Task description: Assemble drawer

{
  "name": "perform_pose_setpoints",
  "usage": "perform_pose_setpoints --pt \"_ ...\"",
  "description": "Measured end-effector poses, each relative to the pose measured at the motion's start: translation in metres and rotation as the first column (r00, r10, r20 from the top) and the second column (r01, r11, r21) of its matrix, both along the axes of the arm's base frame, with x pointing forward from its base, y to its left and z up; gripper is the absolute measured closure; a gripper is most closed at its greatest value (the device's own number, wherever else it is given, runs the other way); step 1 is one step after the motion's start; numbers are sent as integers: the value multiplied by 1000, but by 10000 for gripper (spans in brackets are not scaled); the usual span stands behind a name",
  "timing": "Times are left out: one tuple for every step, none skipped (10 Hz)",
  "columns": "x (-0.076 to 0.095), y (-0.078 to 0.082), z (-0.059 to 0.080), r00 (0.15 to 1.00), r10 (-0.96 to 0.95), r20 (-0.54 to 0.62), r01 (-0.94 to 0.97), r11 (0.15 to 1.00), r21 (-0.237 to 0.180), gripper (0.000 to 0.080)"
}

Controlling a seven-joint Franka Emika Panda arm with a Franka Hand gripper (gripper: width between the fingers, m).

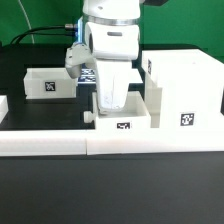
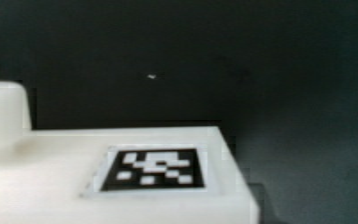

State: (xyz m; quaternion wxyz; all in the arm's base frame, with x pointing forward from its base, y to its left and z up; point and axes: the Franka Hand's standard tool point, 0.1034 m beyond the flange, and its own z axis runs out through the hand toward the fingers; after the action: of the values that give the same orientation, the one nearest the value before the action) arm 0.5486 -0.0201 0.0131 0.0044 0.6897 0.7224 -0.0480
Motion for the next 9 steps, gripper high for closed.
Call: perform_pose_setpoints --pt "0 0 0 1000 0 0 0 1000 0 757" --pt "0 -1 0 1000 -1 0 1 1000 0 757" --pt "0 -1 0 1000 -2 0 2 1000 0 757" --pt "0 -1 0 1000 -2 0 2 1000 1 757" --pt "0 2 0 1000 1 0 -1 1000 3 757" --pt "0 4 0 1000 -4 1 4 1000 4 757" --pt "2 5 0 999 -32 28 32 999 6 757" --pt "2 4 -1 999 -34 29 33 999 6 757" --pt "2 3 -1 999 -34 29 34 999 6 757"
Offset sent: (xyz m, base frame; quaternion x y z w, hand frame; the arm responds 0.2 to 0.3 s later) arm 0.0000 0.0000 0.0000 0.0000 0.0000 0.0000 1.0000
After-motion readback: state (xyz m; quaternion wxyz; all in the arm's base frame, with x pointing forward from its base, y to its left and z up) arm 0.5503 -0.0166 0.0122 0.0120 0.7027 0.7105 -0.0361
